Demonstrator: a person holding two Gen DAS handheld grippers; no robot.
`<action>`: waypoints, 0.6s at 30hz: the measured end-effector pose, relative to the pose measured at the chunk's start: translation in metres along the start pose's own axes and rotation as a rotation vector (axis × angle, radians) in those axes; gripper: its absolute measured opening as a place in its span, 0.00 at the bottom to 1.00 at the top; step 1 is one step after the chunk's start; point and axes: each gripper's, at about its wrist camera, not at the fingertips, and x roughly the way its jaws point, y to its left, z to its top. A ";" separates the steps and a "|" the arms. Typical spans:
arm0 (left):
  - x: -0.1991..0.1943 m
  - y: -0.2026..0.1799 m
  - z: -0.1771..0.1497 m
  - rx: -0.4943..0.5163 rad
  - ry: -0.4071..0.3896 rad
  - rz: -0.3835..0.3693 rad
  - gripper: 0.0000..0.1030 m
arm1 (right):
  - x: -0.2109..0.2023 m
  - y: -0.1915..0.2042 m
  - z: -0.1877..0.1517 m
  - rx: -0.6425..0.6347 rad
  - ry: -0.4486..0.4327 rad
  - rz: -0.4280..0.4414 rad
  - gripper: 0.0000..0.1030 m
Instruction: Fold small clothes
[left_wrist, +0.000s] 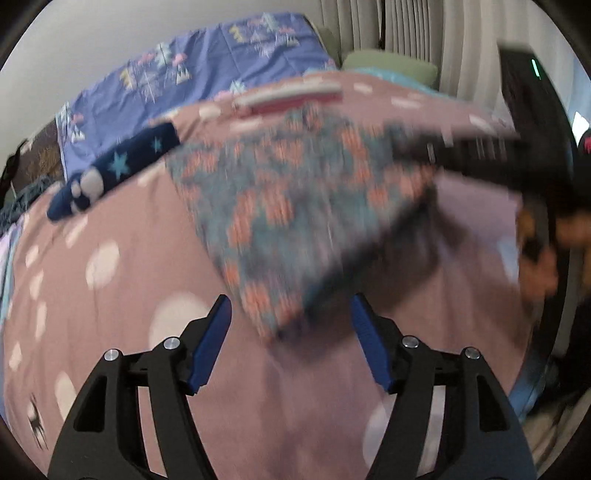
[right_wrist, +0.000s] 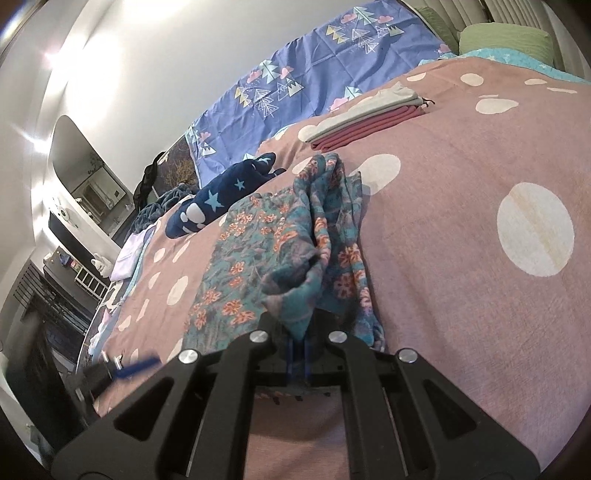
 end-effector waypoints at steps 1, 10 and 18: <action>0.003 0.001 -0.004 -0.010 0.010 0.000 0.65 | 0.000 0.002 0.001 -0.003 -0.001 -0.002 0.04; 0.023 0.012 0.005 -0.133 -0.059 0.032 0.65 | -0.007 0.012 0.010 -0.002 0.002 0.001 0.04; 0.034 0.022 0.004 -0.111 -0.081 0.268 0.65 | -0.006 0.001 0.014 0.060 0.032 0.046 0.04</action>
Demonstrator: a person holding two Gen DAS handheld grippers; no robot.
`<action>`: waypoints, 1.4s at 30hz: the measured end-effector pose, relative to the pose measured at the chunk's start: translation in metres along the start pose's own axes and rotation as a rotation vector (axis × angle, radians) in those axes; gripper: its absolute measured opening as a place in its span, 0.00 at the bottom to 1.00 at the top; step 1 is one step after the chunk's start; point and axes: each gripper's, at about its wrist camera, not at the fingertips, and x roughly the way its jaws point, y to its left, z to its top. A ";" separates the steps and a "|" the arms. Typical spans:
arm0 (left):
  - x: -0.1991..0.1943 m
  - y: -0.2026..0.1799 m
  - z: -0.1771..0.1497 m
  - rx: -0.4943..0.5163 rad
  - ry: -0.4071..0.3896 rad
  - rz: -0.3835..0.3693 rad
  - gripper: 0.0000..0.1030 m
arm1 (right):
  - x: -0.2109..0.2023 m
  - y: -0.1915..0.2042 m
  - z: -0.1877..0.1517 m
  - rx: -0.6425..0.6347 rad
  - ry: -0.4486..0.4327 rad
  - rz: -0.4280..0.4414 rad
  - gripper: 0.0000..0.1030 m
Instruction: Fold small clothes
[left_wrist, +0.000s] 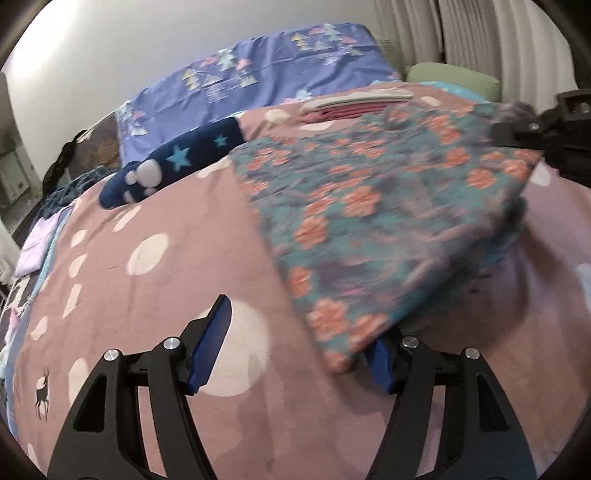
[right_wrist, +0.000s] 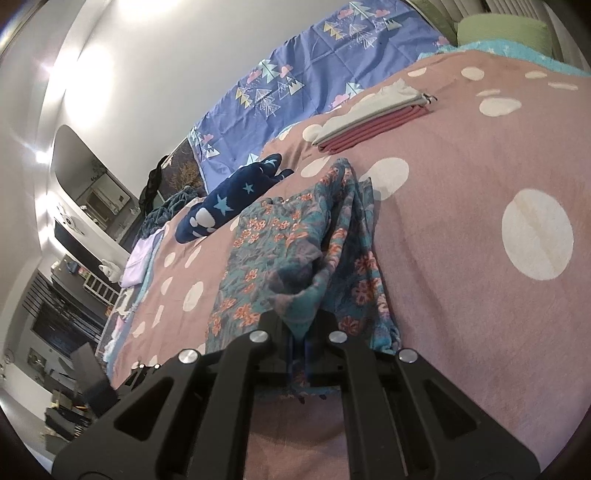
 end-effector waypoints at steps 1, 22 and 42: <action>0.001 0.006 -0.001 -0.023 0.006 -0.006 0.65 | 0.000 -0.003 -0.001 0.016 0.009 0.011 0.04; 0.004 0.026 -0.015 -0.108 0.058 -0.078 0.67 | 0.024 -0.050 -0.013 0.123 0.167 -0.049 0.08; 0.007 0.040 -0.022 -0.169 0.082 -0.170 0.70 | 0.003 -0.052 -0.024 0.050 0.114 -0.087 0.08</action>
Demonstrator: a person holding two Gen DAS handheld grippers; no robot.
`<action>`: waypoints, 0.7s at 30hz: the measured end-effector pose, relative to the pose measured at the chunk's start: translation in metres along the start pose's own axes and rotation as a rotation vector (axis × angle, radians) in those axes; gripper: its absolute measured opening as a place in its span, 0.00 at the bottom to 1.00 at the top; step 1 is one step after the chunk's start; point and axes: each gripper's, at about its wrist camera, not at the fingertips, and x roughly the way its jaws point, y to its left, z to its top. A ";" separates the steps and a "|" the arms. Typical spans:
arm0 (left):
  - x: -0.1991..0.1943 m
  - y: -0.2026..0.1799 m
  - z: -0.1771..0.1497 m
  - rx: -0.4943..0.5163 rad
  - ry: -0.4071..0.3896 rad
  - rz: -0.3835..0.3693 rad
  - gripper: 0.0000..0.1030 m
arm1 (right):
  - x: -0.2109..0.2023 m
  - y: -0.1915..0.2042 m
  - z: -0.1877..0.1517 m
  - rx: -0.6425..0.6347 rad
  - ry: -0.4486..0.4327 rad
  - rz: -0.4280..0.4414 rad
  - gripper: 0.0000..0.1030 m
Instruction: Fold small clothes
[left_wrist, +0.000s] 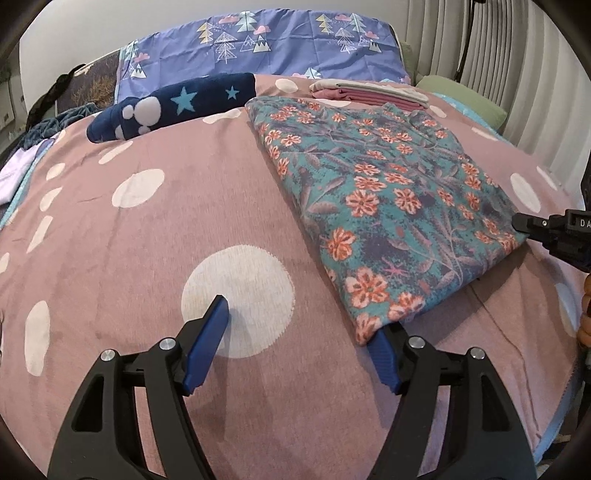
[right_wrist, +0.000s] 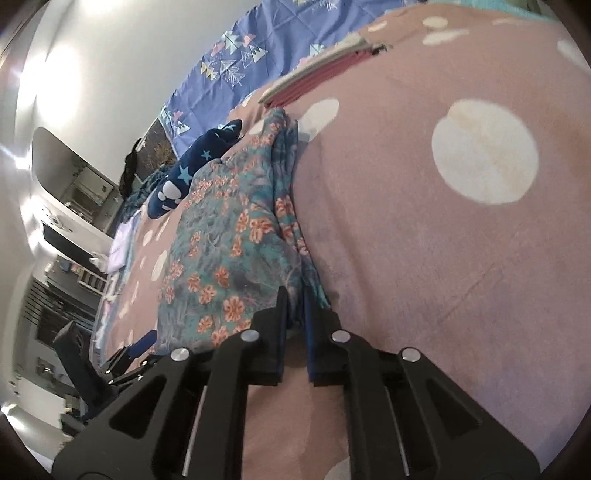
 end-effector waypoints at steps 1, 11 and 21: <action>-0.002 0.000 -0.001 0.004 -0.001 -0.004 0.70 | -0.006 0.006 0.001 -0.016 -0.021 -0.032 0.12; -0.007 0.001 -0.006 0.009 -0.001 -0.029 0.69 | -0.003 0.064 0.007 -0.246 -0.102 -0.066 0.13; -0.051 -0.002 -0.004 0.051 -0.068 -0.440 0.23 | 0.037 0.057 -0.007 -0.283 -0.017 -0.217 0.09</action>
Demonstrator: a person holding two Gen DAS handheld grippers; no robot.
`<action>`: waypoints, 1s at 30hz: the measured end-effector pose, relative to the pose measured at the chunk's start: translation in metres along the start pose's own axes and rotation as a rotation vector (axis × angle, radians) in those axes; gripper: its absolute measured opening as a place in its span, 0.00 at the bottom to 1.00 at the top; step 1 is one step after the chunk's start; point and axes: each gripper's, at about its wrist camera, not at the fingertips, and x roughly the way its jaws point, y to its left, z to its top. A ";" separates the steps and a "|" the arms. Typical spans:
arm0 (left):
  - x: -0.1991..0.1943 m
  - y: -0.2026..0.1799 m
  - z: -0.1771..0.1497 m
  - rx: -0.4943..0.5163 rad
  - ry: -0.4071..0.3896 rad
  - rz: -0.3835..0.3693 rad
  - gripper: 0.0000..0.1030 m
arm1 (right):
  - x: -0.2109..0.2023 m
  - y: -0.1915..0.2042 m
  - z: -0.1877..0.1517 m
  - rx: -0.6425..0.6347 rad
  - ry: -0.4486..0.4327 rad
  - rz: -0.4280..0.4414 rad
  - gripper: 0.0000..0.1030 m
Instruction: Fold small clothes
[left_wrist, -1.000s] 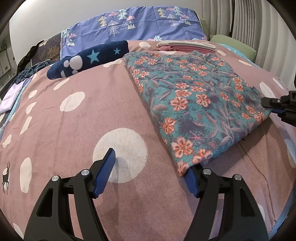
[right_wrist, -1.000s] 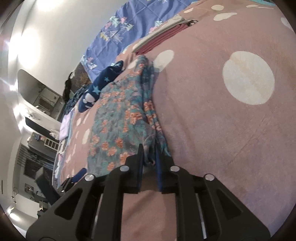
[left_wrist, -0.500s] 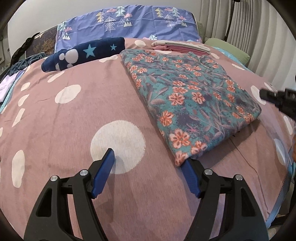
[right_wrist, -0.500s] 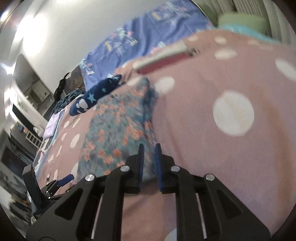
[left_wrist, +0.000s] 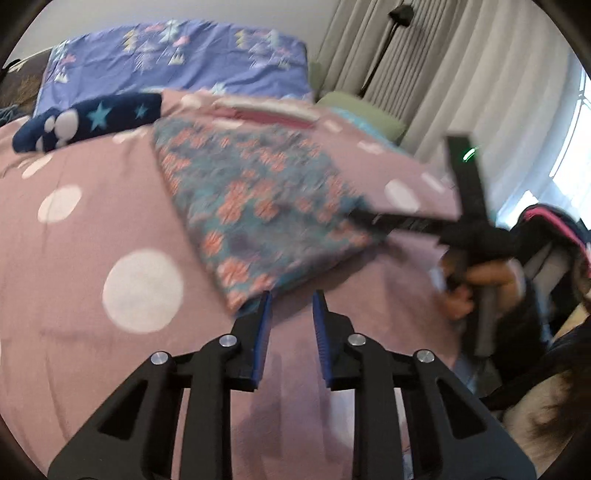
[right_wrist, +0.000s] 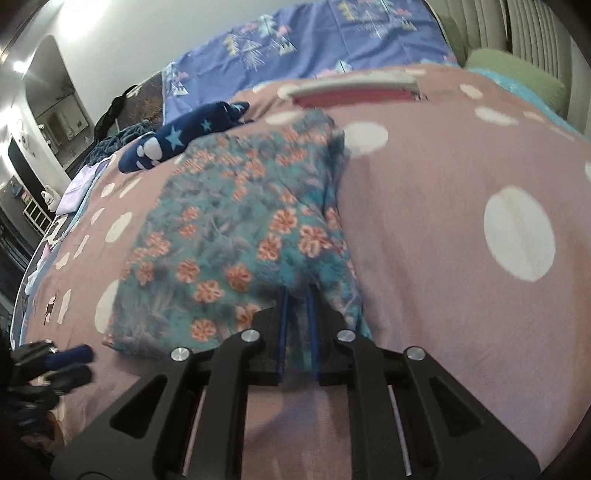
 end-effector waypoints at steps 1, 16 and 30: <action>0.001 -0.001 0.004 0.001 -0.010 0.004 0.23 | 0.001 0.000 -0.001 -0.003 -0.004 -0.002 0.09; 0.046 0.014 0.014 -0.023 0.071 0.196 0.23 | -0.010 0.002 -0.002 -0.015 -0.037 -0.012 0.08; 0.043 0.045 0.064 -0.119 -0.010 0.259 0.52 | -0.016 -0.016 0.052 -0.037 -0.102 -0.006 0.21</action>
